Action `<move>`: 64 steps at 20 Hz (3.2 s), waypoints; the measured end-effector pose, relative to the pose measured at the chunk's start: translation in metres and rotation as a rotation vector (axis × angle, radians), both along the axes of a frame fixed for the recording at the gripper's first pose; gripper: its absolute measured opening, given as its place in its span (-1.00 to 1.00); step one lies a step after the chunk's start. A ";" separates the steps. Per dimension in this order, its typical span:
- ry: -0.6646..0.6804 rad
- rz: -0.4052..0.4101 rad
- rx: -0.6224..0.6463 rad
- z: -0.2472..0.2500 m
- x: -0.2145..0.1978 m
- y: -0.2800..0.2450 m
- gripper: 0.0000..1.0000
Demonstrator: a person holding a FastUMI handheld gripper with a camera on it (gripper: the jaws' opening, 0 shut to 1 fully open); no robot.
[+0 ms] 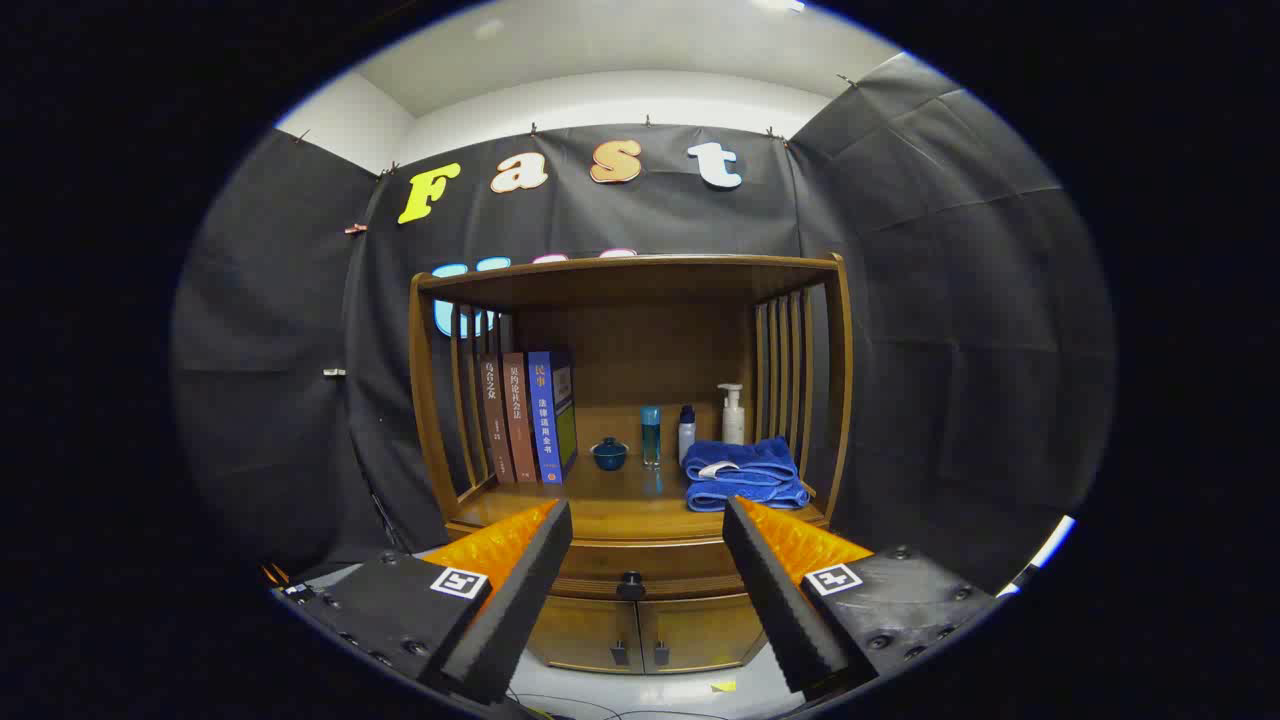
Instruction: Pull open the drawer, take out the items inside it, and place them on the countertop above the cabinet.
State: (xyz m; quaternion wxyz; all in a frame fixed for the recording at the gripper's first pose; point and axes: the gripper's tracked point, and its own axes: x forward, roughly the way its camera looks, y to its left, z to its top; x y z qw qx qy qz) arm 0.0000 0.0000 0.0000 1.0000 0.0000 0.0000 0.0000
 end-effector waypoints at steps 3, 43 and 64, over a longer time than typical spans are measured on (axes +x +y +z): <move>0.001 0.000 -0.001 0.001 0.000 0.000 0.99; 0.159 -0.033 -0.098 -0.211 0.141 0.018 0.99; 0.272 -0.046 -0.046 -0.275 0.177 0.005 -0.19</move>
